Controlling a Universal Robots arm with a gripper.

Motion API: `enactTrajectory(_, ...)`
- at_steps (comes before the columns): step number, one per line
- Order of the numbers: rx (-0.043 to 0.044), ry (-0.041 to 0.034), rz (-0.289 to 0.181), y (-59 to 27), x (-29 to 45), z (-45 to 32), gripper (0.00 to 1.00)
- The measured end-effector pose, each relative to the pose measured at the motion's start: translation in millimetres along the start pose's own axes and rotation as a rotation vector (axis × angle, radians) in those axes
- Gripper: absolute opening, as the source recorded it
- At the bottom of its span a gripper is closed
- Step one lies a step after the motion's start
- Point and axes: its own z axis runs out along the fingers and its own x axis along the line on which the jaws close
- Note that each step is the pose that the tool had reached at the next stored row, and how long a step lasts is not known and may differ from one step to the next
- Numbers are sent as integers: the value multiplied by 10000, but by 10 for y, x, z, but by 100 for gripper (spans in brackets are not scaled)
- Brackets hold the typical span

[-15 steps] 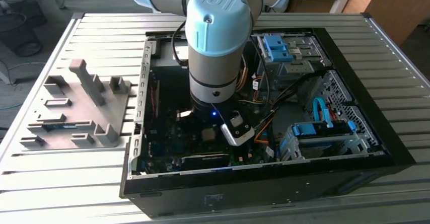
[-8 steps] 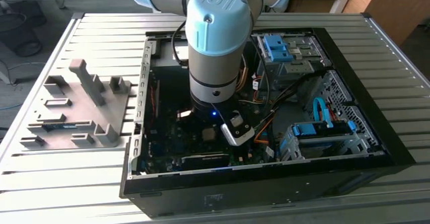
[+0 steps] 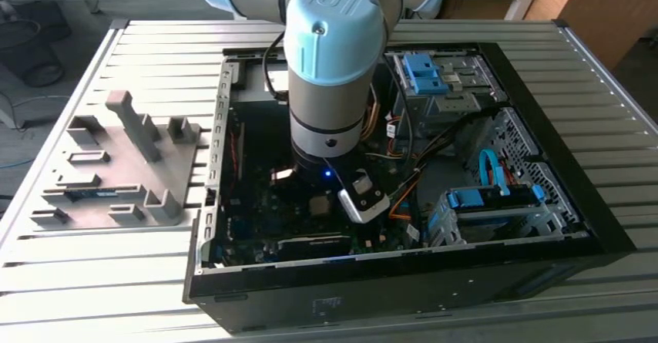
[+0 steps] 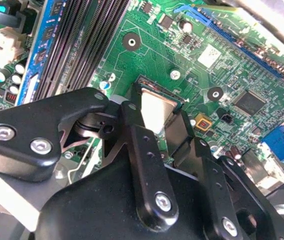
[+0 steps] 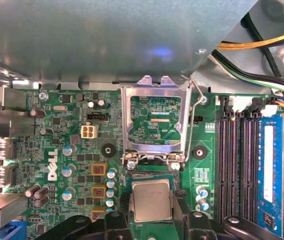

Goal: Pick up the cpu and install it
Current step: 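Place the cpu into insertion slot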

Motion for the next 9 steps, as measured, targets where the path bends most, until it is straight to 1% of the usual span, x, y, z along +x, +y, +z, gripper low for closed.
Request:
enactTrajectory(3, 0, -2, 29, -1, 5, -11, 44)
enactTrajectory(6, -19, -4, 138, -1, 6, -12, 44)
enactTrajectory(9, -25, -12, 413, -4, 6, -12, 44)
